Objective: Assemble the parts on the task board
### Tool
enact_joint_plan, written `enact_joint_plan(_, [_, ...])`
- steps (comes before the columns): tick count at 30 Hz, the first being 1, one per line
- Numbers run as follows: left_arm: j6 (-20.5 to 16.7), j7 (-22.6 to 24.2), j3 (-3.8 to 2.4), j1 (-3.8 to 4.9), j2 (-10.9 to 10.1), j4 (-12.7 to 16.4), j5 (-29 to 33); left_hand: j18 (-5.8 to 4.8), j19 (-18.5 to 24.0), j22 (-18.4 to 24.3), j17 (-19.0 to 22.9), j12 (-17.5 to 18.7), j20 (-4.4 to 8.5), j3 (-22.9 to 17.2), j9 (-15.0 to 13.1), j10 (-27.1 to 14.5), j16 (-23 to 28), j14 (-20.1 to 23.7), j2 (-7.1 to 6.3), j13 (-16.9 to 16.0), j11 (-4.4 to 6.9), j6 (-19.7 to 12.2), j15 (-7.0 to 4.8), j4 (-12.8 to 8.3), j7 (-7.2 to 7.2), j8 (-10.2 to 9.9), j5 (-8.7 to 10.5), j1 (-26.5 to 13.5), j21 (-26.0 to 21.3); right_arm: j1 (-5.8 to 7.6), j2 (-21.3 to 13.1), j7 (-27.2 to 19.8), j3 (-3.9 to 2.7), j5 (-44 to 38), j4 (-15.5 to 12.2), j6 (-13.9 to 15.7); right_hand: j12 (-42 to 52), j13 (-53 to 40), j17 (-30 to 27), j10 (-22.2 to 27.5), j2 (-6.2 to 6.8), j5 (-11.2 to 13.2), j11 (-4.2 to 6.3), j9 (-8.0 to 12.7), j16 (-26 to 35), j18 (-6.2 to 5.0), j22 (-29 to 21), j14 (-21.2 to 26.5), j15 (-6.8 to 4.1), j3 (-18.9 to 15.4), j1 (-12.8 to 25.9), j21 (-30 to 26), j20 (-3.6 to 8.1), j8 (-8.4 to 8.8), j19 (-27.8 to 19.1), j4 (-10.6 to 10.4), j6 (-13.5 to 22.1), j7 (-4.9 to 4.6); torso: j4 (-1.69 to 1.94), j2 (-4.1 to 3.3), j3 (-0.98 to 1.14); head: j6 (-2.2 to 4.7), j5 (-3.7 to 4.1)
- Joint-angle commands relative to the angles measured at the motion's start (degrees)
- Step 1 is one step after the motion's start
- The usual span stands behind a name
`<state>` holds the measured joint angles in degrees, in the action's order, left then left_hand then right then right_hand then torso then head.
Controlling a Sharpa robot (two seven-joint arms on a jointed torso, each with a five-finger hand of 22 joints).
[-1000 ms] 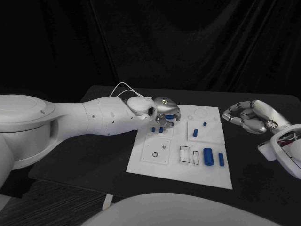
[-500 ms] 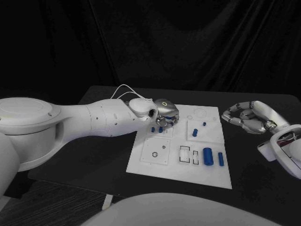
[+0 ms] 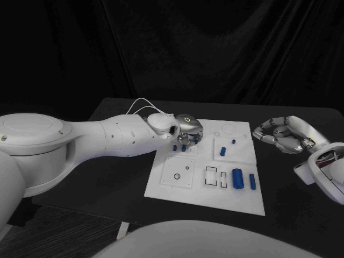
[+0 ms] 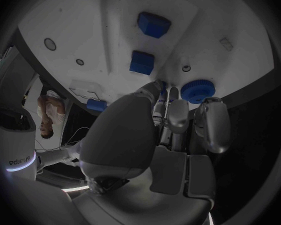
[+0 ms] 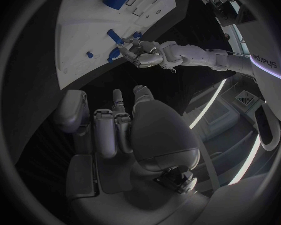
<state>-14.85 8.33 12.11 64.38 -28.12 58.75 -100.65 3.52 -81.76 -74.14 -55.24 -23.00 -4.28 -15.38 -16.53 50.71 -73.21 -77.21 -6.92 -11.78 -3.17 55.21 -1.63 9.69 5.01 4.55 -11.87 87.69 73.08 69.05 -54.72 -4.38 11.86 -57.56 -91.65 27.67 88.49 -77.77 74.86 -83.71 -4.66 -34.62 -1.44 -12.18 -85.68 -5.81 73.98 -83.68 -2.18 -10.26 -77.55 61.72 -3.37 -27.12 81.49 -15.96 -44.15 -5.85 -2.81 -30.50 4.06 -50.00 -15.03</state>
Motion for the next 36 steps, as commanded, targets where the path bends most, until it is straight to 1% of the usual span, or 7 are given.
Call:
enact_joint_plan(1, [0.06, 1.34, 0.01, -0.28, 0.13, -0.11, -0.18, 0.44, -0.91, -10.07, 0.69, 0.88, 0.39, -3.57, 0.91, 1.57, 0.01, -0.56, 0.87, 0.95, 0.46, 1.79, -0.38, -1.16, 0.16, 1.05, -0.86, -0.61, -0.52, -0.24, 0.08, 1.37, -0.04, -0.34, 0.11, -0.86, -3.34, -3.72, 6.71, -1.30, -1.52, -1.20, 0.59, 0.68, 0.19, 0.34, 8.79, -4.59, -0.88, 0.90, -2.28, 0.56, 0.24, 0.47, 0.32, -0.23, -0.51, 0.17, 0.00, 0.00, -0.01, 0.00, -0.06])
enact_joint_plan(10, [-3.92, 3.08, 0.01, -0.37, -0.38, 0.23, -0.17, 0.36, -1.08, -10.35, 1.01, 1.98, 0.63, -5.58, 1.07, 5.98, -0.07, -0.82, 0.76, 2.09, 0.70, 4.01, -0.41, -2.68, 0.35, 1.72, -0.59, -0.24, -0.38, -0.41, 0.16, 1.78, -0.04, -0.34, 0.27, -1.39, -3.34, -3.72, 6.71, -1.30, -1.52, -1.20, 0.59, 0.68, 0.19, 0.34, 8.79, -4.59, -0.88, 0.90, -2.28, 0.56, 0.24, 0.47, 0.32, -0.23, -0.51, 0.17, 0.01, 0.01, -0.01, 0.00, -0.14])
enact_joint_plan(14, [-6.86, 3.97, 0.01, -0.38, -1.10, 0.94, -0.17, 0.53, -0.78, -10.21, -3.54, 2.18, 0.90, -6.73, 0.88, 10.19, -2.62, -3.63, 0.92, 2.35, 1.05, 6.76, -1.11, -4.07, 0.40, 2.76, -0.01, 0.24, -1.26, -0.45, 0.14, 1.90, -0.04, -0.34, 0.29, -1.62, -3.40, -3.63, 6.63, -1.25, -1.53, -1.22, 0.60, 0.70, 0.23, 0.29, 8.73, -4.58, -0.89, 1.00, -2.37, 0.33, 0.25, 0.49, 0.25, -0.20, -0.55, 0.18, 0.02, 0.00, -0.01, 0.00, -0.06])
enact_joint_plan(19, [-10.09, 4.23, -0.01, -0.25, -2.70, 2.78, -0.17, 0.50, -0.90, -10.29, -3.35, 3.23, 1.05, -7.35, 0.99, 12.19, -2.51, -4.03, 0.64, 2.77, 1.23, 8.06, -1.17, -4.65, 0.30, 2.97, 0.30, -0.22, -1.32, -0.53, 0.15, 2.06, -0.04, -0.34, 0.38, -1.90, -3.40, -3.63, 6.61, -1.25, -1.53, -1.22, 0.61, 0.70, 0.24, 0.30, 8.74, -4.57, -0.89, 1.03, -2.39, 0.35, 0.25, 0.49, 0.25, -0.20, -0.56, 0.19, -0.01, 0.02, -0.02, 0.00, -0.04])
enact_joint_plan(23, [-11.44, 3.95, -0.02, 0.39, -4.06, 4.31, -0.17, 0.52, -0.94, -10.31, -3.72, 4.03, 1.12, -7.94, 1.01, 13.94, -2.67, -4.43, 0.29, 2.97, 1.45, 9.31, -1.22, -4.96, 0.13, 3.23, 0.57, -0.61, -1.50, -0.59, 0.22, 2.19, -0.04, -0.34, 0.53, -2.09, -3.40, -3.63, 6.61, -1.25, -1.53, -1.22, 0.61, 0.70, 0.24, 0.30, 8.74, -4.57, -0.89, 1.03, -2.39, 0.35, 0.25, 0.49, 0.25, -0.20, -0.56, 0.19, 0.00, 0.01, 0.00, 0.00, -0.14])
enact_joint_plan(29, [-11.28, 3.01, -0.02, 2.31, -6.49, 6.20, 0.80, 0.63, -0.77, -10.19, -3.08, 5.13, 1.27, -8.37, 1.13, 14.81, -2.30, -4.35, 0.01, 3.26, 1.62, 9.92, -1.48, -4.89, -0.06, 3.19, 1.10, -1.35, -2.14, -0.76, 0.39, 2.44, -0.04, -0.34, 0.85, -2.44, -3.42, -3.60, 6.56, -1.23, -1.53, -1.21, 0.61, 0.71, 0.27, 0.28, 8.71, -4.56, -0.90, 1.08, -2.43, 0.26, 0.26, 0.49, 0.22, -0.19, -0.59, 0.19, 0.03, 0.04, -0.01, 0.00, -0.20])
enact_joint_plan(36, [-8.89, 3.28, -0.02, 2.98, -7.96, 6.38, 2.96, 0.66, -0.65, -10.12, -2.58, 6.07, 1.28, -8.75, 1.35, 14.84, -1.97, -4.16, -0.12, 3.53, 1.48, 9.63, -1.43, -5.02, 0.06, 2.80, 1.38, -1.41, -2.52, -1.09, 0.56, 2.63, -0.04, -0.34, 1.14, -2.75, -3.45, -3.56, 6.62, -1.21, -1.52, -1.20, 0.62, 0.72, 0.24, 0.27, 8.70, -4.57, -0.91, 1.12, -2.46, 0.24, 0.26, 0.50, 0.22, -0.18, -0.59, 0.19, -0.02, 0.15, 0.02, 0.00, -0.28])
